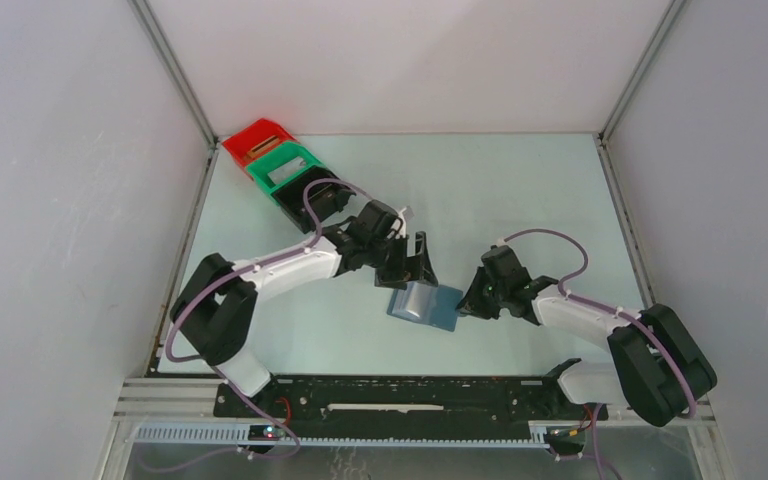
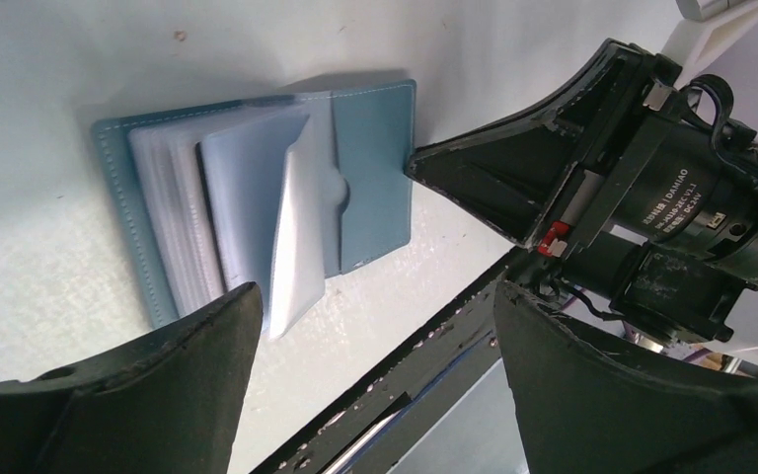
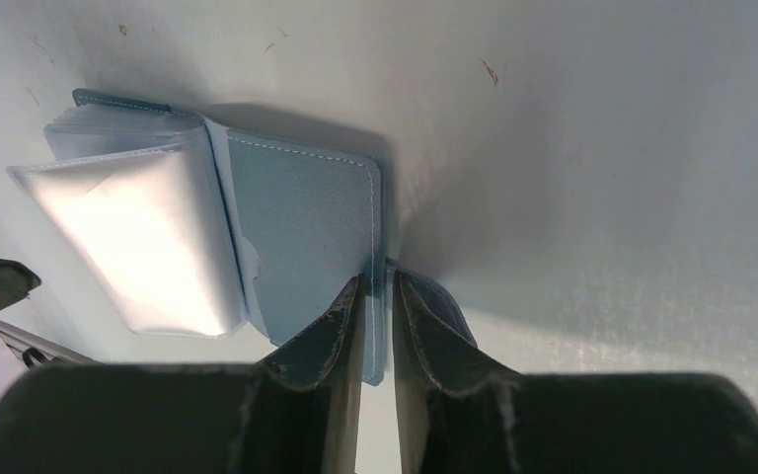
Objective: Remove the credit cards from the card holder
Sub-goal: Open the card holder at the center of the board.
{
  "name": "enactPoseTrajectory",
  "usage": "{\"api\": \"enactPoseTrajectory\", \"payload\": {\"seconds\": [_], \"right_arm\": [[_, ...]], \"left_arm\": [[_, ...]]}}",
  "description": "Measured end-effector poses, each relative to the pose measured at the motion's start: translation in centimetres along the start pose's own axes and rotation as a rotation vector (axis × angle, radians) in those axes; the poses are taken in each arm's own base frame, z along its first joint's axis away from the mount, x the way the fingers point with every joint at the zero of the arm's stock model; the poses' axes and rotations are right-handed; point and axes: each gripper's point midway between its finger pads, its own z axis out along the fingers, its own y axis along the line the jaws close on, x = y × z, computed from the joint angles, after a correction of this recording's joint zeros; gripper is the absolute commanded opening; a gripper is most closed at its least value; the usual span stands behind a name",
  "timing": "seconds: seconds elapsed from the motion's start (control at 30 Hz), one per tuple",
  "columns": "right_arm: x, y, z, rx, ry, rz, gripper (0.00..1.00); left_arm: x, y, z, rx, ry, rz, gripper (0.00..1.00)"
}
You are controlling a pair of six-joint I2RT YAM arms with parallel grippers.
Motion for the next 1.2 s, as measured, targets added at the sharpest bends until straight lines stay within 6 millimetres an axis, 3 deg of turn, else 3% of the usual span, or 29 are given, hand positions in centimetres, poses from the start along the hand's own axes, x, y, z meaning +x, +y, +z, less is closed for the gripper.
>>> {"api": "enactPoseTrajectory", "payload": {"seconds": [0.37,0.57,0.9,1.2], "right_arm": [[0.0,0.0,0.1,-0.023,0.001,0.023,0.23],[-0.1,-0.1,0.0,-0.03,-0.008,0.027,0.23],[-0.1,-0.2,-0.1,-0.032,-0.011,0.029,0.23],[-0.1,-0.3,-0.2,-0.032,-0.013,0.03,0.23]], "left_arm": [[0.7,-0.3,2.7,0.012,0.069,-0.008,0.9],[0.5,-0.2,2.7,0.001,0.06,-0.004,0.95],[0.2,2.0,2.4,-0.118,0.016,0.003,0.94],[0.4,0.8,2.5,-0.065,0.033,0.012,0.94]]}}
